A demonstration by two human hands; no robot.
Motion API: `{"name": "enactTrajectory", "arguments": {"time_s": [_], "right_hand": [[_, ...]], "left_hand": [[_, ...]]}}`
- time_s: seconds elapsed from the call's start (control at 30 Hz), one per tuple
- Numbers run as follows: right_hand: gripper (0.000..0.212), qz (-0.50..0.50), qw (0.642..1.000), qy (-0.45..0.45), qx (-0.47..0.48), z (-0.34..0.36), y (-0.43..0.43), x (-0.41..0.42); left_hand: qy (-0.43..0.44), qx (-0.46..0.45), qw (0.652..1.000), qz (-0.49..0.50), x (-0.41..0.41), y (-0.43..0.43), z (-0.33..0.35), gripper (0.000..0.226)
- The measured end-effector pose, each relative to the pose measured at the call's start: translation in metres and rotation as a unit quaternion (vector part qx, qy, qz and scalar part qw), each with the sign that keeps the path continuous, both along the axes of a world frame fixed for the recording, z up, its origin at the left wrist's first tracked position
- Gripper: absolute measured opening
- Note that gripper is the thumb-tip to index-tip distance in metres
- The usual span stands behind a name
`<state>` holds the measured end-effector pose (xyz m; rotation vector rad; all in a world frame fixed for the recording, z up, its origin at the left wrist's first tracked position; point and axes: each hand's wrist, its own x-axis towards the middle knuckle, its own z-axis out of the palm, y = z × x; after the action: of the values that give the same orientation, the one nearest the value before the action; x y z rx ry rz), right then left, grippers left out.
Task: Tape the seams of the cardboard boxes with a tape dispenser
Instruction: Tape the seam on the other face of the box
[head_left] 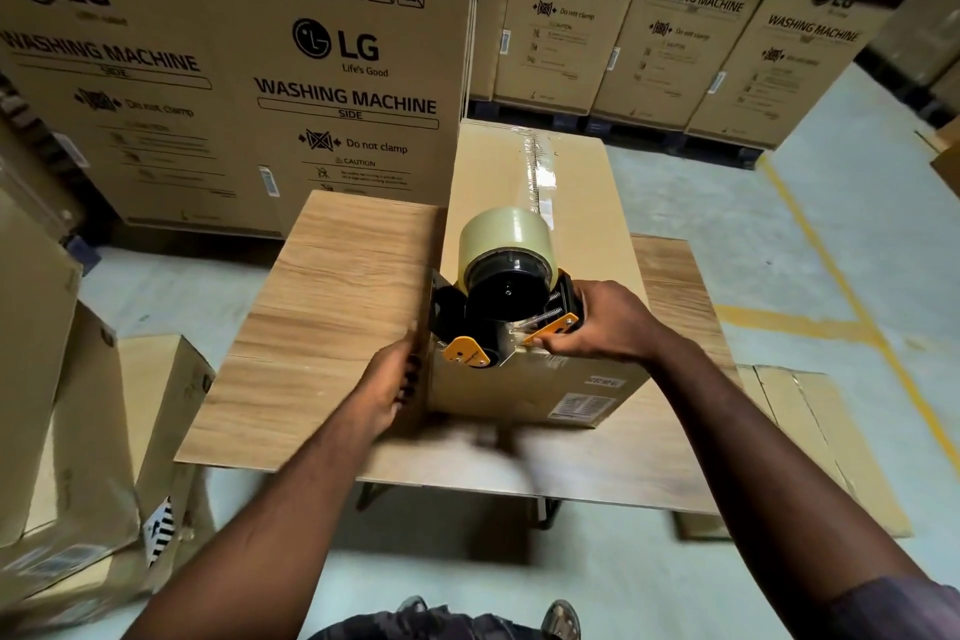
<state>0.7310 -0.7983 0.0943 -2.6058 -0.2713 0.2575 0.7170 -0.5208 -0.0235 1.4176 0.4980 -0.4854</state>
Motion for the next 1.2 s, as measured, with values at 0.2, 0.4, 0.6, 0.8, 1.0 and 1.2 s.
{"name": "enactTrajectory", "arguments": {"time_s": [0.2, 0.4, 0.6, 0.8, 1.0, 1.2], "right_hand": [[0.039, 0.001, 0.998, 0.054, 0.006, 0.000, -0.001, 0.007], [0.035, 0.011, 0.998, 0.059, -0.014, 0.000, 0.001, 0.007], [0.025, 0.032, 0.998, 0.049, -0.019, 0.002, 0.001, 0.005], [0.026, 0.031, 0.998, 0.054, -0.009, 0.007, -0.044, -0.006], [0.024, 0.023, 0.999, 0.035, 0.015, -0.002, -0.079, -0.016], [0.022, 0.031, 0.998, 0.038, 0.029, -0.005, -0.081, -0.011]], "left_hand": [[-0.055, 0.055, 0.996, -0.032, 0.007, 0.007, 0.006, 0.023], [-0.170, 0.106, 0.979, -0.030, 0.023, -0.002, 0.029, 0.021], [-0.235, 0.182, 0.955, -0.001, 0.014, -0.011, 0.034, 0.025], [-0.255, 0.209, 0.944, 0.018, 0.007, -0.014, 0.039, 0.014], [-0.347, 0.412, 0.842, 0.012, -0.009, -0.034, 0.051, 0.017], [-0.342, 0.570, 0.669, -0.331, -0.038, -0.083, 0.036, 0.049]]}}
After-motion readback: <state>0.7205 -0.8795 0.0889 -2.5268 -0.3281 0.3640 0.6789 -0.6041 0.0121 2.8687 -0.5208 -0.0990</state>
